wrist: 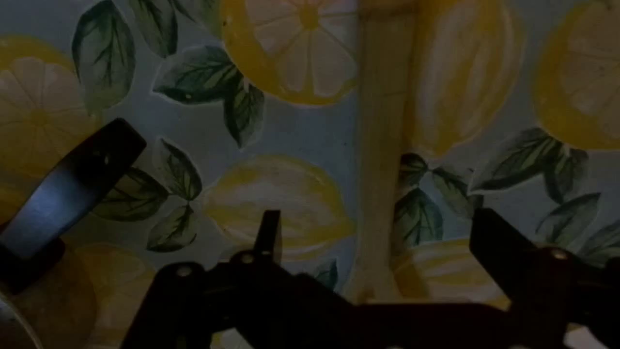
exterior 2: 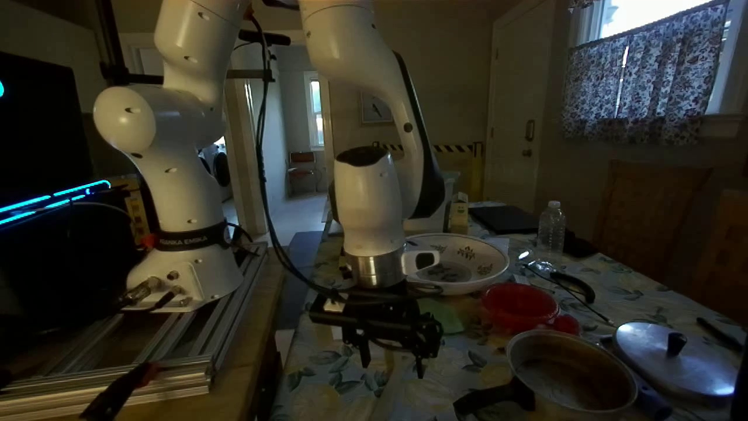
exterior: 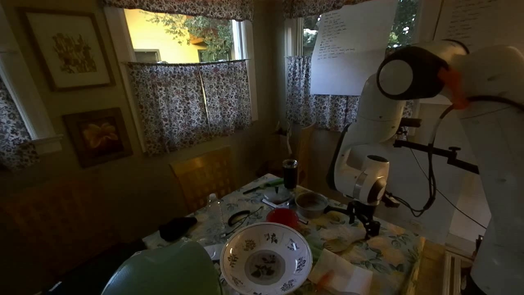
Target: Use the wooden spoon to put the contents from the pot into the pink bowl.
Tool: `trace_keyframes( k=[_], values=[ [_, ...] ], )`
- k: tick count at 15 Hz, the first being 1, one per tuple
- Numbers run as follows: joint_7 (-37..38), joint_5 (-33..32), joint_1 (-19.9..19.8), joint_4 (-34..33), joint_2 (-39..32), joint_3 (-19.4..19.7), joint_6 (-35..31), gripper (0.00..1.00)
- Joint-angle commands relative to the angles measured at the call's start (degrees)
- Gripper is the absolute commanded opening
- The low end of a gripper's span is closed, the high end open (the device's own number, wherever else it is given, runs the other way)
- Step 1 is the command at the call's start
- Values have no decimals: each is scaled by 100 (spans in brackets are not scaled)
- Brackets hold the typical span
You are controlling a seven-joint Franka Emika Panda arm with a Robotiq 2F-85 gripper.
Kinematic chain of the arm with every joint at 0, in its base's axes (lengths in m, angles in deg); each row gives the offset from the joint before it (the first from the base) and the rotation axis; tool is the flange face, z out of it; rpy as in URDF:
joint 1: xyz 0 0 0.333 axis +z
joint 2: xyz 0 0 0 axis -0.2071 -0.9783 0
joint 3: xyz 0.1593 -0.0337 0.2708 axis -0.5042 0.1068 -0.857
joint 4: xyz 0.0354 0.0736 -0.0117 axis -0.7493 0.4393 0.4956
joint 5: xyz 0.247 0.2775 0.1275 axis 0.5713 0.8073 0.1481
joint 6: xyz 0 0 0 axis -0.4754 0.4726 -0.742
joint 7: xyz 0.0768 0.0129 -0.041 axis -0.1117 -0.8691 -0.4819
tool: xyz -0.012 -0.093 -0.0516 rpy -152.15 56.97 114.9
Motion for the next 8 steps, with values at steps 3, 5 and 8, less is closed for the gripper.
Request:
trace_keyframes(
  k=[3,5,8],
  values=[
    [-719,431,-443,-321,-330,-400,-129,100],
    [-540,267,-563,-344,-361,-518,-166,97],
    [-605,310,-739,-424,-446,-710,-259,69]
  ],
)
